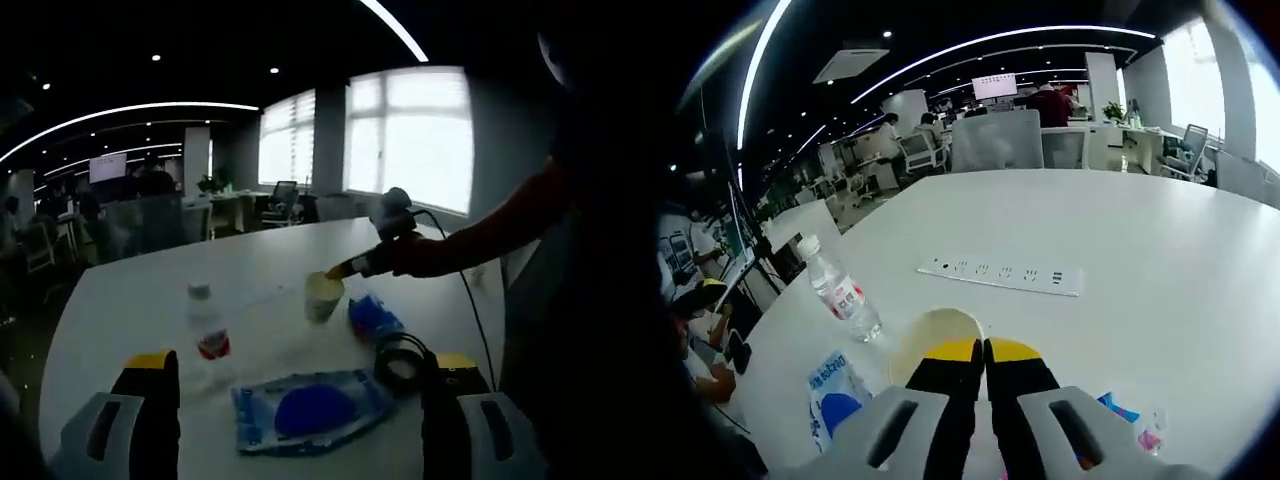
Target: Arrange the tabletop items into an orderly group along one side of the table until the central work area is clear of visible clutter.
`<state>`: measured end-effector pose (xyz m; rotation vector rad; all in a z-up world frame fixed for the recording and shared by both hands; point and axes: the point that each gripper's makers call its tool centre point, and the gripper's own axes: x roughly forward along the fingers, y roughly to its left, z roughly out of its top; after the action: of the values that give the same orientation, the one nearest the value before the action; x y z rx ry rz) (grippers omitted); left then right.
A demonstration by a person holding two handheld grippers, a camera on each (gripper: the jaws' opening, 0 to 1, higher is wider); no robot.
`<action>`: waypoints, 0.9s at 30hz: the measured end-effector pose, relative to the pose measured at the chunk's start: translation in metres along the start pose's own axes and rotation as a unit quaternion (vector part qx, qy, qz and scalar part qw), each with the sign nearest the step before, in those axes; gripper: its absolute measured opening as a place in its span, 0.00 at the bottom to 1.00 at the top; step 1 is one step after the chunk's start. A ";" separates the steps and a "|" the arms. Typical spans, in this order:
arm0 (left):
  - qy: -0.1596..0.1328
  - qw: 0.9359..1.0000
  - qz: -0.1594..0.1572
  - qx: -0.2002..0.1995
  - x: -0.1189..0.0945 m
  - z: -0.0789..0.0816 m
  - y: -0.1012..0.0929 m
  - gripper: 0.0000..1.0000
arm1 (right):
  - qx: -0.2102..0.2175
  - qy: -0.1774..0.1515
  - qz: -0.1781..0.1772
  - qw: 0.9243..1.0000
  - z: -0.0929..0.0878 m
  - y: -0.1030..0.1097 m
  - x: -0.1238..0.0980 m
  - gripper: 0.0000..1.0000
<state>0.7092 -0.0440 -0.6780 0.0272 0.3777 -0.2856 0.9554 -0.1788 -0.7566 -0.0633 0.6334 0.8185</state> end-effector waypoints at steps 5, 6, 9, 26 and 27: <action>0.000 1.000 0.003 0.001 -0.001 0.001 0.005 1.00 | 0.003 0.006 0.010 1.000 0.004 0.013 0.007 0.00; 0.000 1.000 0.003 0.001 -0.002 0.000 0.006 1.00 | 0.005 0.005 0.012 1.000 0.005 0.016 0.008 0.00; 0.000 1.000 0.003 0.001 -0.003 -0.001 0.006 1.00 | 0.009 0.009 0.016 1.000 0.007 0.023 0.011 0.00; 0.010 1.000 0.006 -0.002 -0.010 -0.012 0.008 1.00 | 0.054 0.036 0.038 0.997 0.005 0.065 0.039 0.00; 0.010 1.000 0.005 -0.002 -0.010 -0.012 0.007 1.00 | 0.061 0.035 0.039 0.997 0.005 0.067 0.039 0.00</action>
<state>0.6984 -0.0332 -0.6860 0.0275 0.3972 -0.2737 0.9313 -0.1050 -0.7615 0.0451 0.7549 0.8544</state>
